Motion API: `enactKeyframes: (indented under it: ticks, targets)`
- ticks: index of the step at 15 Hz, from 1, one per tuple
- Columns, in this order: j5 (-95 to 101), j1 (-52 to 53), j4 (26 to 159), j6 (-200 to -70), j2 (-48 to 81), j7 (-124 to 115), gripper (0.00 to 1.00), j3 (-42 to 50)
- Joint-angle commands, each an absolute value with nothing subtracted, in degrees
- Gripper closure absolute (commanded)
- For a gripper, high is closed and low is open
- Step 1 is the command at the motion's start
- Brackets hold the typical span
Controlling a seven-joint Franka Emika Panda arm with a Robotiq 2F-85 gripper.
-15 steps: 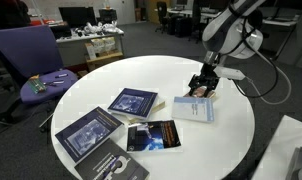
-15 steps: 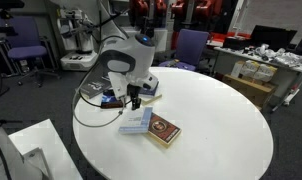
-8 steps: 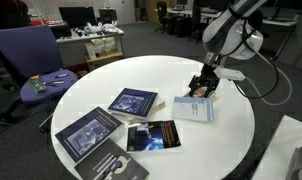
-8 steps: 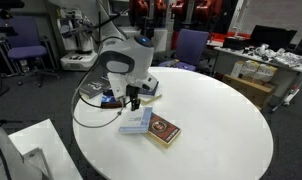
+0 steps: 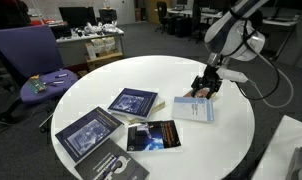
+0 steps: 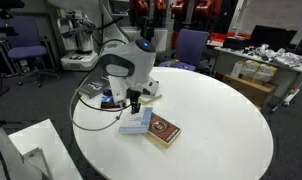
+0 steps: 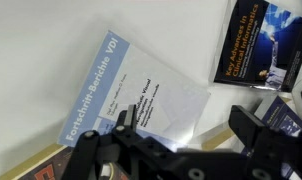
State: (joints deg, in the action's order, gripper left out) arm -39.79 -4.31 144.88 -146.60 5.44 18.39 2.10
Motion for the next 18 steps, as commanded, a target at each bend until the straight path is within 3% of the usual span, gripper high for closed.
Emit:
enactKeyframes:
  ticks: [1,18]
  targets:
    - [-46.0,-7.2,148.1,-147.2,2.8,25.9,0.00,3.2]
    - [-92.5,-10.3,155.5,-151.2,10.0,68.9,0.00,5.2]
